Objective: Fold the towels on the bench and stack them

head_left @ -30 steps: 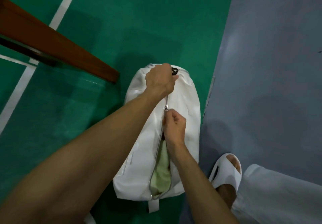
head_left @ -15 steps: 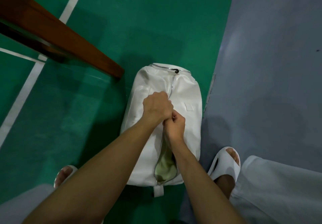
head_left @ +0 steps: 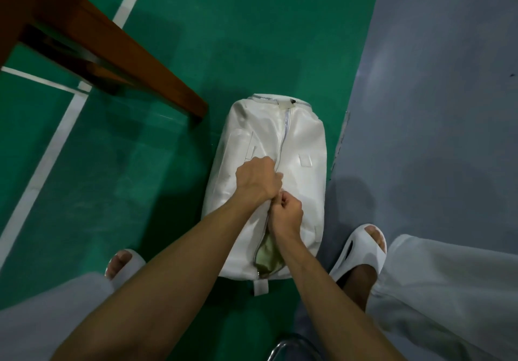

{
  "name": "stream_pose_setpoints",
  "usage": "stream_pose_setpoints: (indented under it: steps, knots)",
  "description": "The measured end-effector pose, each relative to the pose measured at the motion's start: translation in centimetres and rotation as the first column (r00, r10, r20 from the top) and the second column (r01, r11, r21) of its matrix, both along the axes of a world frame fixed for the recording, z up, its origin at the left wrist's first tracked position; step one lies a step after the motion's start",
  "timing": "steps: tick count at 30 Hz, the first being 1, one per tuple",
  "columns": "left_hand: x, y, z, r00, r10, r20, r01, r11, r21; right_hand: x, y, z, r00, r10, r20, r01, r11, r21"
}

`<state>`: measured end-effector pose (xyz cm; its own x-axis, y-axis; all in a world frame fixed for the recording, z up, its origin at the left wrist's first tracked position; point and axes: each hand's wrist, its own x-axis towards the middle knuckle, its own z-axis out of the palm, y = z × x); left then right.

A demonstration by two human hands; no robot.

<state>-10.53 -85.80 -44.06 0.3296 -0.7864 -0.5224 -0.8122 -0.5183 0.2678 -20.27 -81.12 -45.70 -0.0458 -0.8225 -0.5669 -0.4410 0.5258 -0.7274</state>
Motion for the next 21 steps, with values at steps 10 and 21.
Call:
stream_pose_setpoints:
  steps: [10, 21]
  knots:
    - [-2.4, 4.9, 1.4, 0.990, 0.138, 0.042, -0.141, 0.987, 0.082, -1.4, 3.2, 0.6, 0.995, 0.080, -0.057, -0.074, 0.992, 0.103]
    - [-1.5, 5.0, -0.1, 0.994, 0.105, -0.005, -0.105, 0.993, -0.060, -4.2, 10.6, 1.2, 0.979, 0.141, -0.146, -0.045, 0.854, 0.519]
